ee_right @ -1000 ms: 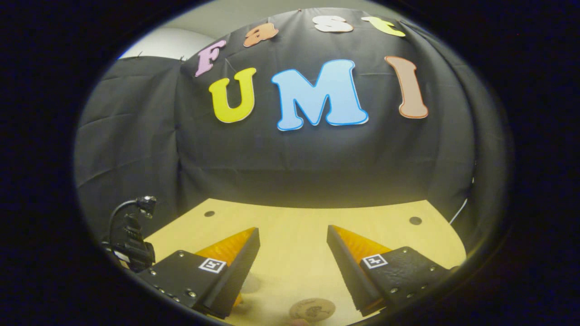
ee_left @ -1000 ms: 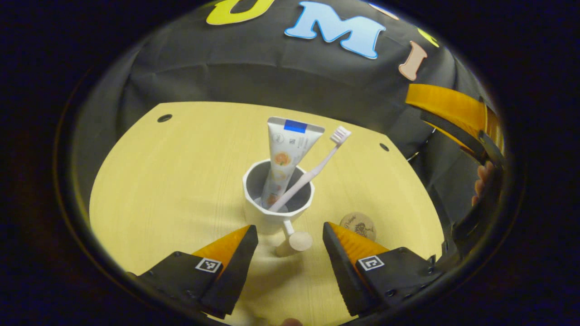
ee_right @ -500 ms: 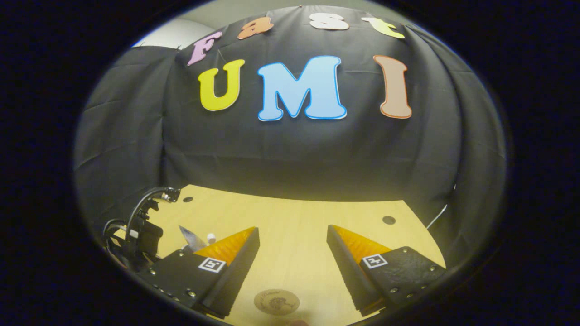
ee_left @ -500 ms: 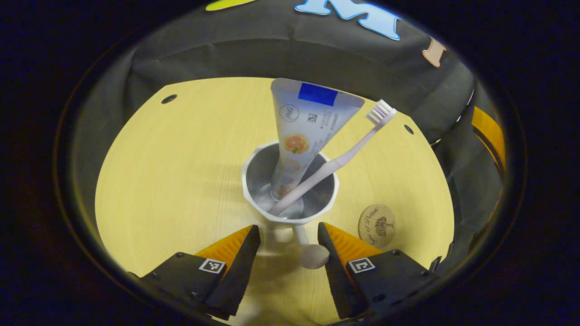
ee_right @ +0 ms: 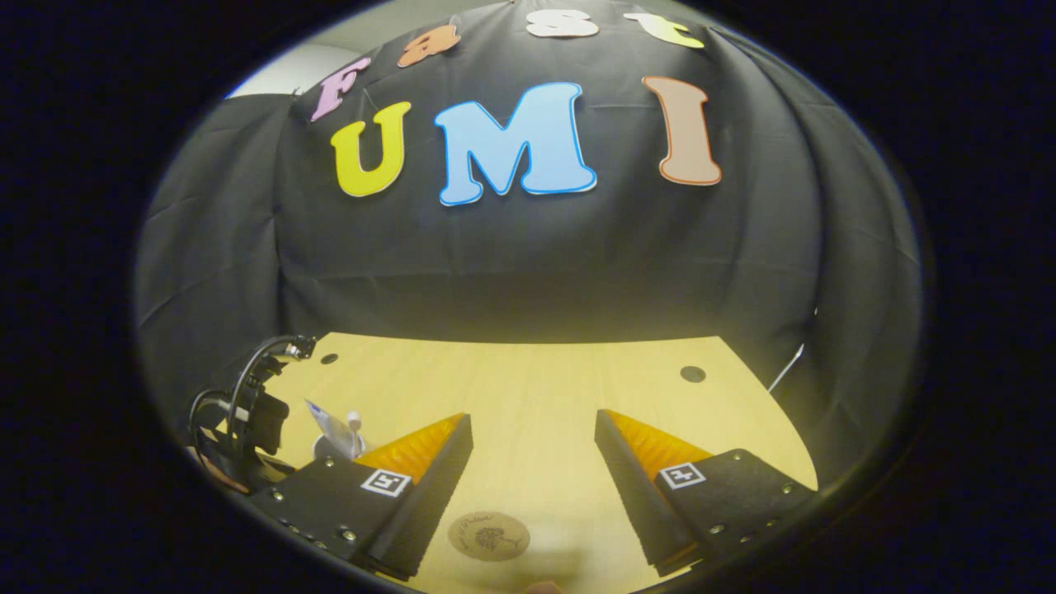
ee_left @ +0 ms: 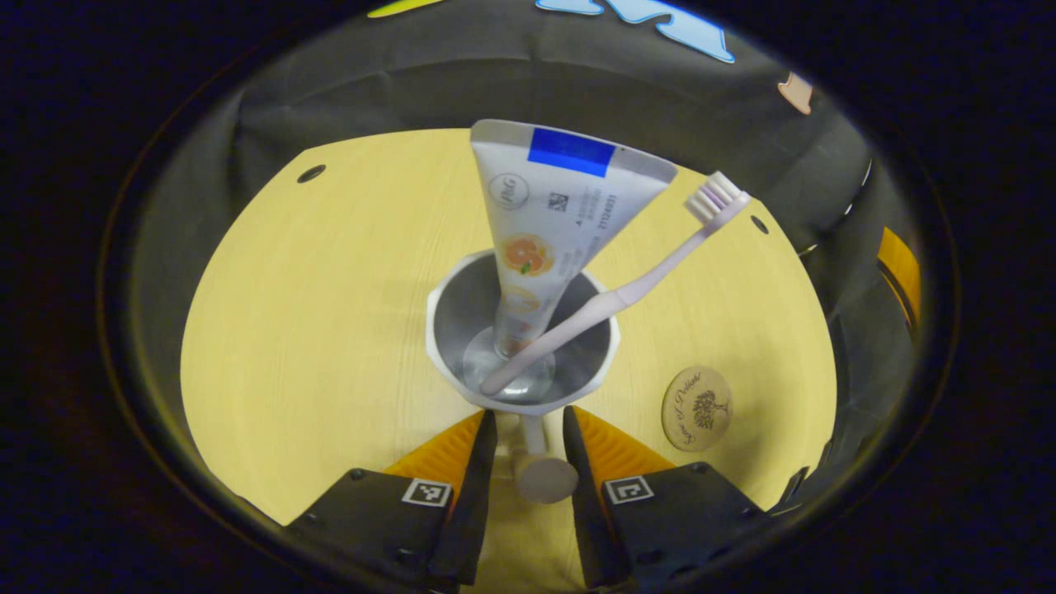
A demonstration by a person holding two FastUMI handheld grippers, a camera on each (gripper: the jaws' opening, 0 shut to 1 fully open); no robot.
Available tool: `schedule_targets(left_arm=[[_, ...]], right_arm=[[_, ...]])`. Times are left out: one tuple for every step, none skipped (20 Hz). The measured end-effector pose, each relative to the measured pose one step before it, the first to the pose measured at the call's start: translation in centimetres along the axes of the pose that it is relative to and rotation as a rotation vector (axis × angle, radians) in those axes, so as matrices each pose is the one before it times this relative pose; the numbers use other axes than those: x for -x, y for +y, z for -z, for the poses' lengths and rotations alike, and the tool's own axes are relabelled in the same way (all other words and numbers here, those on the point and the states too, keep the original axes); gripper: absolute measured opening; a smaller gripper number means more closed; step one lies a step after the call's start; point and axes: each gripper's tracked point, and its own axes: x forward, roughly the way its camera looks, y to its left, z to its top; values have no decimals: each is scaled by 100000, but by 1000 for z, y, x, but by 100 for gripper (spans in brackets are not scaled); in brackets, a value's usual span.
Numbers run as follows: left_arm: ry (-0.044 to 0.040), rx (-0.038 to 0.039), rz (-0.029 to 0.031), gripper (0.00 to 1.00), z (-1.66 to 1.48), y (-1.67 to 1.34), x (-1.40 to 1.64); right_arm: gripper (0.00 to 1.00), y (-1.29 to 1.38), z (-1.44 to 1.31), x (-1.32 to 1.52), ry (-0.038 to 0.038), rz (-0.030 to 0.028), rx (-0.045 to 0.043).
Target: Put the toothbrush and toothpaste on the desktop into the cup, then pick up the cup and place it on the coaster on the desktop.
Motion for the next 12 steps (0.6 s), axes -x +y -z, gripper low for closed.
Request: schedule_targets(left_arm=[[22, 286, -1286, 48, 52, 191, -43], [40, 27, -391, 41, -58, 49, -17], [-140, 89, -477, 41, 120, 30, -15], [-112, -1022, -2681, 41, -46, 325, 27], [82, -1581, -777, 37, -110, 203, -18], [-322, -870, -731, 36, -138, 76, -12], [-709, -491, -185, 34, 158, -107, 186], [-730, -396, 145, 34, -64, -29, 15], [-1135, 6, -233, 34, -64, 72, -66], [-593, 380, -28, 31, -111, -186, 16], [-1200, -36, -393, 31, 98, 148, -18], [-657, 551, -166, 28, -58, -204, -29]], right_arm=[[94, -126, 195, 104, 454, -27, -127], [94, -2, 348, 83, 682, -221, -83], [94, 53, 216, 115, 529, -589, 14], [94, 38, 275, 111, 454, -445, 250], [94, -50, 34, 127, 14, -405, 190], [94, 44, 32, 93, 253, -463, -85], [94, -22, 52, 165, 217, -414, -491], [94, 27, 13, 144, -133, -298, -519], [94, -66, -138, 220, -465, 57, -279], [94, -127, 80, 101, -163, 126, -84], [94, -179, -6, 126, 142, 170, -30], [94, -193, 104, 86, -20, 199, -138]])
